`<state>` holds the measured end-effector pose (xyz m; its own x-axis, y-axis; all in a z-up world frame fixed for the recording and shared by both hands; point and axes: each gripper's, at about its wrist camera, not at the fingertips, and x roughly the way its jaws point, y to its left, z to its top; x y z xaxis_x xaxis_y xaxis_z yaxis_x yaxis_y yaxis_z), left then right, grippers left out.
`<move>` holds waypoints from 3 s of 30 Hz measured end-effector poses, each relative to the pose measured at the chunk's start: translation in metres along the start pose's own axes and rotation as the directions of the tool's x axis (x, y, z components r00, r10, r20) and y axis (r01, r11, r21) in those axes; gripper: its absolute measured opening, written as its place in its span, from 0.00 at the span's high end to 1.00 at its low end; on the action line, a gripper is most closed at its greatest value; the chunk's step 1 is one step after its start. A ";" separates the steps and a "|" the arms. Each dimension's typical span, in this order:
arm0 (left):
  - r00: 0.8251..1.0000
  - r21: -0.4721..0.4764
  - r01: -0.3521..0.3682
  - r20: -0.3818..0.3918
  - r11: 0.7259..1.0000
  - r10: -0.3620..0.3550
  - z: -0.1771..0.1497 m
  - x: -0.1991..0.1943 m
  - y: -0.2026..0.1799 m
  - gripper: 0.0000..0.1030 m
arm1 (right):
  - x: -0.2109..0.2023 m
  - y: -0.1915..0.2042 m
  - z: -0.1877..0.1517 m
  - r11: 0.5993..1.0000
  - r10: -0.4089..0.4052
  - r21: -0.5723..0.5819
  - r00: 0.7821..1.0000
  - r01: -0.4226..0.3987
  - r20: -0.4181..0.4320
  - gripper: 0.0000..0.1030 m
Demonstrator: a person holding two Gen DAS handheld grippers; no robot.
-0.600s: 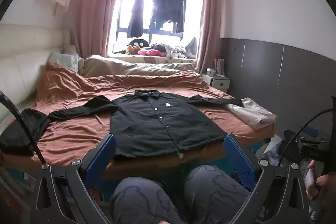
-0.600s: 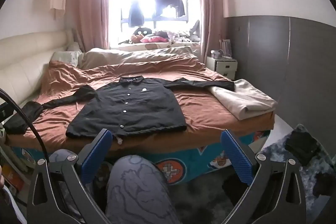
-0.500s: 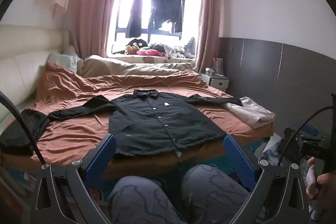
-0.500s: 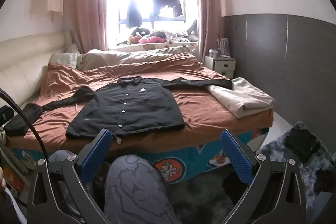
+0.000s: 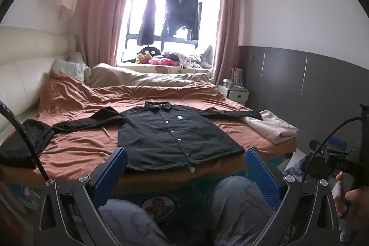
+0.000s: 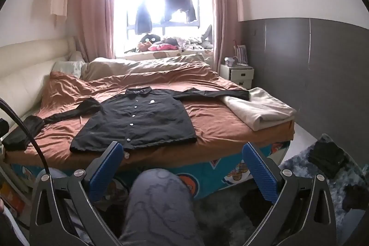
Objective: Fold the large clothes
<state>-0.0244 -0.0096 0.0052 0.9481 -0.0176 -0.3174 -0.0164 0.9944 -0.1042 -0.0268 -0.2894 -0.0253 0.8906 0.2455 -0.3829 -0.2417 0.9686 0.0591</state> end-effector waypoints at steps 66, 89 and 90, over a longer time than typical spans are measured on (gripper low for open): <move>0.999 0.008 -0.045 0.006 0.999 0.045 -0.012 -0.018 0.005 0.00 | 0.001 -0.007 -0.002 0.999 0.034 -0.001 0.999 -0.034 -0.004 0.00; 0.986 -0.003 -0.165 -0.028 0.986 0.165 0.010 0.027 0.065 0.00 | 0.086 0.010 0.018 0.990 0.132 0.046 0.989 -0.130 -0.059 0.00; 0.985 -0.008 -0.170 -0.032 0.985 0.169 0.012 0.035 0.071 0.00 | 0.095 0.013 0.020 0.990 0.139 0.043 0.988 -0.137 -0.069 0.00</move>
<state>0.0111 0.0619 -0.0018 0.9208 0.1479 -0.3608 -0.1799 0.9821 -0.0566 0.0627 -0.2529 -0.0421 0.8196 0.3747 -0.4334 -0.3441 0.9268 0.1505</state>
